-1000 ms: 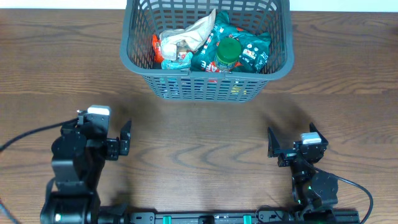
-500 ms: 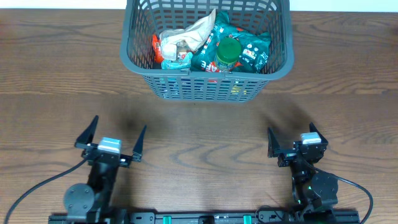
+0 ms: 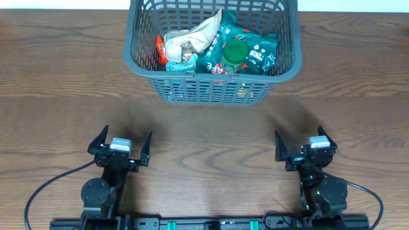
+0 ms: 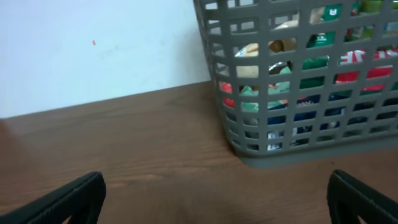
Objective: Pack container
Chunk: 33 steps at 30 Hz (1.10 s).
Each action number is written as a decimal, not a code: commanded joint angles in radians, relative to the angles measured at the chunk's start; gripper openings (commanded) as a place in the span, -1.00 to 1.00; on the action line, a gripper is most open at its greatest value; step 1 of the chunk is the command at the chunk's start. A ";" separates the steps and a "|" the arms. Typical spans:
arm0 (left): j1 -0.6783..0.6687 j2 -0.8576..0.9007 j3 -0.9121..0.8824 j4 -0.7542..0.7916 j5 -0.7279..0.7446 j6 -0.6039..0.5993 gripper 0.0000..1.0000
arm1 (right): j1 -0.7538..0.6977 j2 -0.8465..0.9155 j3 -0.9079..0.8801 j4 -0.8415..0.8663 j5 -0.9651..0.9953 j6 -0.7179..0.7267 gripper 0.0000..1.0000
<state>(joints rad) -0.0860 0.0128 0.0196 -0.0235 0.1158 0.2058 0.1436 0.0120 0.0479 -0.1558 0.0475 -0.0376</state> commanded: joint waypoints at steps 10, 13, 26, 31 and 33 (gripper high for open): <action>-0.009 -0.009 -0.016 -0.039 -0.012 -0.066 0.97 | 0.007 -0.006 -0.005 0.002 -0.007 -0.012 0.98; -0.009 -0.009 -0.016 -0.039 -0.012 -0.066 0.97 | 0.007 -0.006 -0.005 0.002 -0.007 -0.012 0.98; -0.009 -0.009 -0.016 -0.039 -0.012 -0.066 0.97 | 0.007 -0.006 -0.005 0.002 -0.007 -0.012 0.98; -0.009 -0.009 -0.016 -0.039 -0.012 -0.066 0.97 | 0.007 -0.006 -0.005 0.002 -0.007 -0.012 0.99; -0.009 -0.009 -0.016 -0.039 -0.012 -0.066 0.97 | 0.007 -0.006 -0.005 0.002 -0.007 -0.012 0.99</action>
<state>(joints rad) -0.0902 0.0128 0.0212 -0.0269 0.1005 0.1532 0.1436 0.0120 0.0479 -0.1558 0.0475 -0.0376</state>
